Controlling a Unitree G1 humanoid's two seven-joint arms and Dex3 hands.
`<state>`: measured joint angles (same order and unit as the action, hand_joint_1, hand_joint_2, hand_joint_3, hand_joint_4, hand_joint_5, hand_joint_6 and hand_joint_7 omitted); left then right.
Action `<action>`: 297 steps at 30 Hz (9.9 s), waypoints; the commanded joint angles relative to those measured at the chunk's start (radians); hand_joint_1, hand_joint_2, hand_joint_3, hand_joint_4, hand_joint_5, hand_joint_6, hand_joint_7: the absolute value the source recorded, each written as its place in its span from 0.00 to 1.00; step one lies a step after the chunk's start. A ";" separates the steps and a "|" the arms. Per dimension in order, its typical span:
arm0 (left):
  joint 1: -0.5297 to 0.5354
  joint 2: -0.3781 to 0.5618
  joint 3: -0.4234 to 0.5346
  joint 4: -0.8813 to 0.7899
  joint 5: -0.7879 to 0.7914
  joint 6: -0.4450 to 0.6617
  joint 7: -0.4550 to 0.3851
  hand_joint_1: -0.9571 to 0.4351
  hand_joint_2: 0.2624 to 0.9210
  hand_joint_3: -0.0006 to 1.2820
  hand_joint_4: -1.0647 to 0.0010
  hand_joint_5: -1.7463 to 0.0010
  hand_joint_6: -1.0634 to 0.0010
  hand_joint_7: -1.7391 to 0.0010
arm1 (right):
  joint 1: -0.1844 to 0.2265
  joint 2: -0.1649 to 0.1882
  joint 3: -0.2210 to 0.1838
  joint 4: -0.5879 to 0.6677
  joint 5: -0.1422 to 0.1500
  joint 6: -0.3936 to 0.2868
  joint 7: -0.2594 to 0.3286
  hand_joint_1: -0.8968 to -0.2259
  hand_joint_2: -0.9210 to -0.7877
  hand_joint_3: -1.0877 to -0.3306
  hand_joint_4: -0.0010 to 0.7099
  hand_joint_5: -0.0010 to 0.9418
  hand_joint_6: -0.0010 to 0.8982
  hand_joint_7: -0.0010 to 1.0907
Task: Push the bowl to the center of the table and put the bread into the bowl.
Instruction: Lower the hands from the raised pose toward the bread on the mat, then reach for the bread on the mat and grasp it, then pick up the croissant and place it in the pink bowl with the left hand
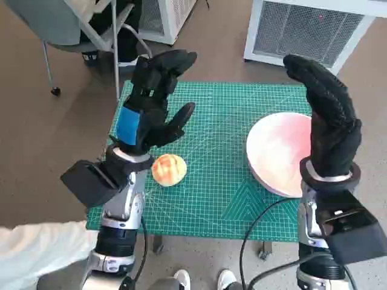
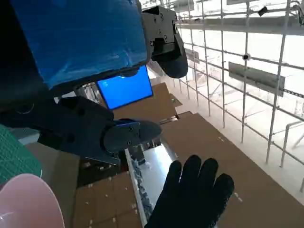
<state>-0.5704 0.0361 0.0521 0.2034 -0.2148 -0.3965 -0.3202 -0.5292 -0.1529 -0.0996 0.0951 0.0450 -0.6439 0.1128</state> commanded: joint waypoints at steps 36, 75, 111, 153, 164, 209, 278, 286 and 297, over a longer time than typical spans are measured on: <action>0.031 0.022 0.018 -0.017 -0.017 -0.002 -0.009 0.47 0.88 0.43 0.98 0.56 1.00 0.41 | 0.041 -0.102 -0.207 0.312 0.016 -0.152 -0.091 0.78 0.00 0.76 0.58 0.00 0.18 0.59; 0.079 0.052 0.037 -0.076 -0.025 0.032 -0.002 0.49 0.82 0.49 1.00 0.57 1.00 0.42 | -0.094 -0.173 -0.349 1.184 0.124 0.018 -0.135 0.83 0.00 0.74 0.57 0.02 0.24 0.45; 0.203 0.116 0.102 -0.229 -0.066 0.109 0.014 0.47 0.86 0.43 0.98 0.56 1.00 0.41 | -0.286 -0.009 -0.298 1.221 0.102 0.183 -0.099 0.84 0.00 0.67 0.57 0.00 0.20 0.46; 0.237 0.706 0.143 0.028 0.246 -0.185 -0.218 0.45 1.00 0.07 0.56 0.92 0.63 0.75 | -0.387 -0.012 -0.132 1.040 -0.016 -0.082 -0.088 0.88 0.00 0.68 0.54 0.00 0.09 0.59; 0.137 0.884 0.035 0.201 0.340 -0.333 -0.360 0.46 0.99 0.02 0.53 1.00 0.51 0.93 | -0.247 -0.007 -0.078 0.675 0.066 -0.232 0.069 0.76 0.00 0.73 0.55 0.01 0.06 0.67; -0.135 0.842 -0.385 0.571 0.840 -0.712 -0.165 0.60 0.72 0.00 0.63 1.00 0.54 0.99 | 0.006 -0.021 0.009 0.135 0.059 -0.082 0.127 0.75 0.00 0.71 0.57 0.01 0.00 0.81; -0.411 0.798 -0.258 0.309 0.435 -0.405 -0.345 0.69 0.93 0.00 0.29 0.41 0.14 0.48 | 0.030 -0.025 -0.007 0.136 0.092 -0.082 0.113 0.76 0.00 0.70 0.58 0.02 0.00 0.81; -0.581 0.636 -0.298 0.426 0.473 -0.447 -0.315 0.69 0.91 0.00 0.27 0.42 0.11 0.50 | 0.031 -0.027 -0.011 0.134 0.089 -0.080 0.110 0.76 0.00 0.71 0.58 0.02 0.00 0.79; -0.771 0.426 -0.403 0.721 0.632 -0.463 -0.218 0.69 0.99 0.02 0.37 0.36 0.28 0.38 | 0.056 -0.029 -0.018 0.093 0.070 -0.069 0.093 0.76 0.00 0.72 0.58 0.03 0.00 0.78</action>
<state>-1.2896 0.5043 -0.3215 0.8541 0.3705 -0.8654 -0.5725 -0.5065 -0.1770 -0.1105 0.1975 0.1165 -0.7271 0.2150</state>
